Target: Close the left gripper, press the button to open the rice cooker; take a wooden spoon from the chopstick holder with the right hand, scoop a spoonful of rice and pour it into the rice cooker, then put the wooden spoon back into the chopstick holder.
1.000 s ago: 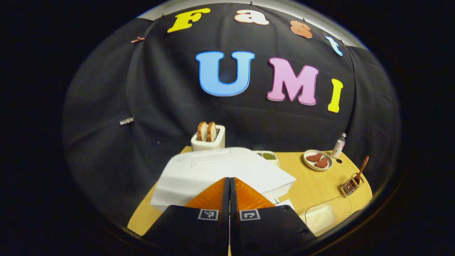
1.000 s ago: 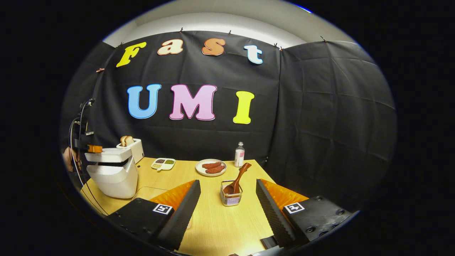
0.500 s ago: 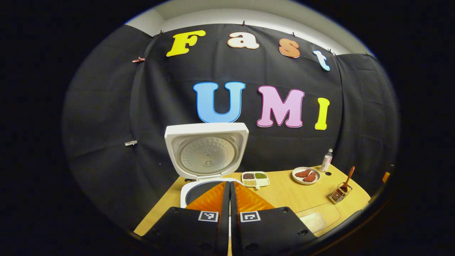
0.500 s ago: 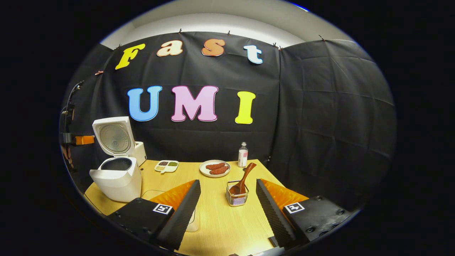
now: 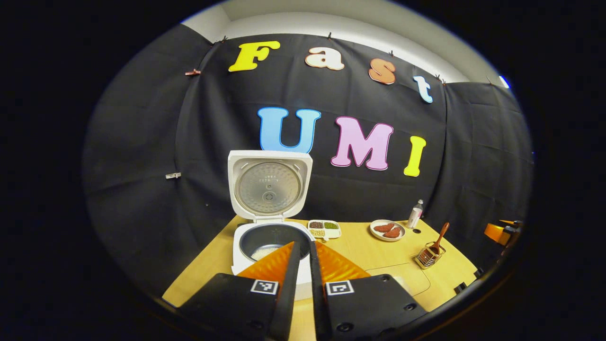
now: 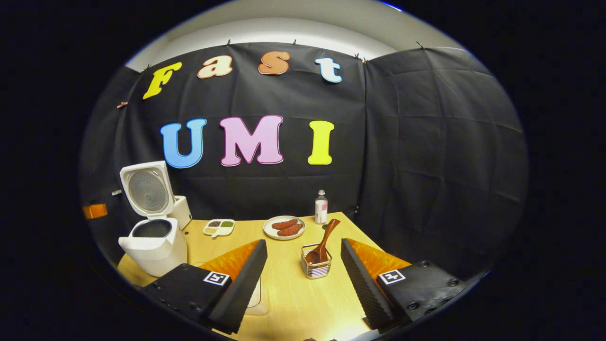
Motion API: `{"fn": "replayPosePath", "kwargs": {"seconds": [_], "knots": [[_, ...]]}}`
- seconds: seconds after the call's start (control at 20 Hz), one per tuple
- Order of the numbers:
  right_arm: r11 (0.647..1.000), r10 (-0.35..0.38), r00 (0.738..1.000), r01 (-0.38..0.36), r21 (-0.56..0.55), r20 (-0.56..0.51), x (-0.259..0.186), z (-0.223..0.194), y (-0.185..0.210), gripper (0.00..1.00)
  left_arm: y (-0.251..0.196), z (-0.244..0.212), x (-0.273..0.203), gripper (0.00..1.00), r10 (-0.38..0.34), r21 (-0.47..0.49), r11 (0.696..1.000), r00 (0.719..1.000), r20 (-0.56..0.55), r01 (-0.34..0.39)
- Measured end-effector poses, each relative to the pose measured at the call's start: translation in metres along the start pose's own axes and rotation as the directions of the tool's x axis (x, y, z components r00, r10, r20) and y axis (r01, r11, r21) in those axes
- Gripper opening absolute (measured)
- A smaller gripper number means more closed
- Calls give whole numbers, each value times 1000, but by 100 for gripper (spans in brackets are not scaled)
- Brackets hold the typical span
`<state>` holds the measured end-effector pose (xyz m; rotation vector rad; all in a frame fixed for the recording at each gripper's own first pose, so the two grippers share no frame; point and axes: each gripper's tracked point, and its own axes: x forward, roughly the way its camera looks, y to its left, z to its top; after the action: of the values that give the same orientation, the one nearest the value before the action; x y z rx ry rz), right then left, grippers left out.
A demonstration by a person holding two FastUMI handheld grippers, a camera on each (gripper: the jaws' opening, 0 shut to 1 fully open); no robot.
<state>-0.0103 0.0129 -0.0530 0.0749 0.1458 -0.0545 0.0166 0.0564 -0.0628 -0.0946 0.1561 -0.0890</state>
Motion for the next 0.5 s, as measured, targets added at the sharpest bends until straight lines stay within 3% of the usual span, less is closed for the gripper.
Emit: {"fn": "replayPosePath", "kwargs": {"seconds": [0.1,0.25,0.45,0.5], "knots": [[999,6,1000,-6,-36,-5,25,-5,-10,98,-11,-7,-2,34,11,-2,1000,1000,-3,-11],[999,37,999,-38,-34,-26,64,-8,-25,98,-33,-10,-4,77,17,-30,999,1000,4,-17],[998,62,995,-64,-24,-75,114,-25,-50,98,-44,-18,-9,96,104,-47,993,995,3,-103],[997,71,993,-73,-15,-95,126,-31,-54,98,-45,-19,-6,96,134,-44,990,991,7,-134]]}}
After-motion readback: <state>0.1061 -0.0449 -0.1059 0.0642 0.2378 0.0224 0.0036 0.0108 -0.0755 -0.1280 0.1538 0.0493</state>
